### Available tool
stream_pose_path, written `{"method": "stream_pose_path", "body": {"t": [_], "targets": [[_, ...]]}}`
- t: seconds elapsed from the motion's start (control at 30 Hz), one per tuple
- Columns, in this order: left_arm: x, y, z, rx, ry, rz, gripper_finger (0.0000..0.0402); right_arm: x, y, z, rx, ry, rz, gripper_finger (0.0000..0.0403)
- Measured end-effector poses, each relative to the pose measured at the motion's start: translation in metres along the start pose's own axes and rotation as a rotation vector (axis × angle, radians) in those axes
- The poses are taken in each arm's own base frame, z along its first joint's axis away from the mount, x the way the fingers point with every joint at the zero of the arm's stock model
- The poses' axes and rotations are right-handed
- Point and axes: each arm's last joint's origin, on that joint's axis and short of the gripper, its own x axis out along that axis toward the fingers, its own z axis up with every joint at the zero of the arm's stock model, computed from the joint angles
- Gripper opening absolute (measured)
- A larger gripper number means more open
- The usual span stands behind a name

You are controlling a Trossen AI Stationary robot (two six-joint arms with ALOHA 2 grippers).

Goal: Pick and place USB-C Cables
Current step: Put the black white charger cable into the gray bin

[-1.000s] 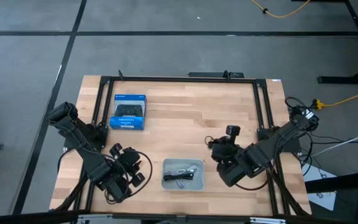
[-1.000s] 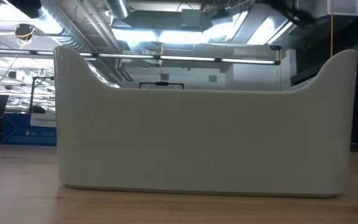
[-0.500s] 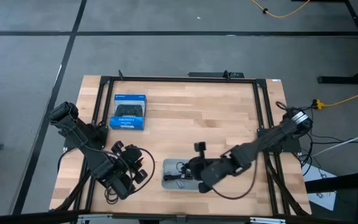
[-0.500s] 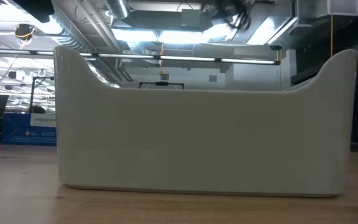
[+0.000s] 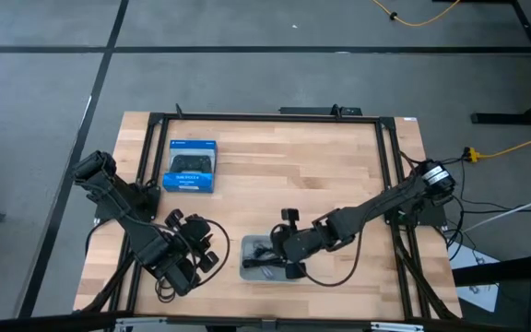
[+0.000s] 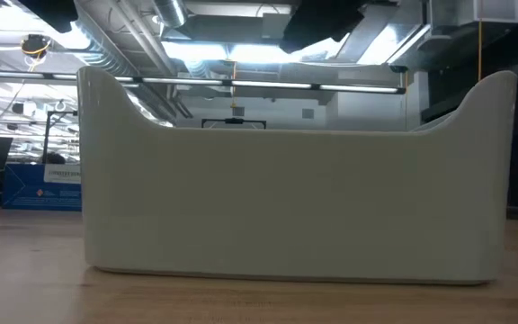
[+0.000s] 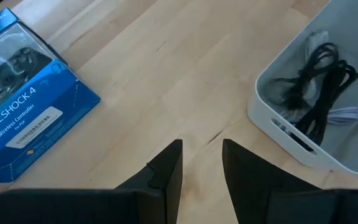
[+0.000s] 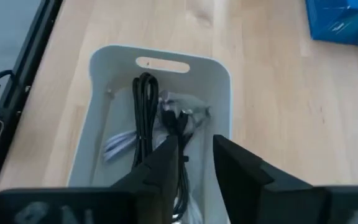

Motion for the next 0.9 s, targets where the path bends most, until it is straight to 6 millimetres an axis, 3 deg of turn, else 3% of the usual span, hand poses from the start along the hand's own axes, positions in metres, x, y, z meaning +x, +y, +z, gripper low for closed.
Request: {"method": "stream_pose_path", "body": {"t": [0.23,0.47,0.67,0.9], "targets": [[0.000,0.000,0.000,0.000,0.000,0.000,0.0107,-0.007,-0.005,0.000,-0.050,0.030,0.002,0.0119],[0.000,0.000,0.000,-0.001,0.000,0.000,0.0107,-0.057,-0.021,0.003,0.068,0.152,-0.246,0.0121],[0.000,0.000,0.000,-0.073,-0.016,-0.001,0.0107,-0.098,-0.024,-0.019,0.228,0.244,-0.466,0.0121],[-0.006,0.001,-0.017,-0.264,0.544,0.085,0.0107,-0.117,-0.018,-0.039,0.305,0.245,-0.661,0.0121]]}}
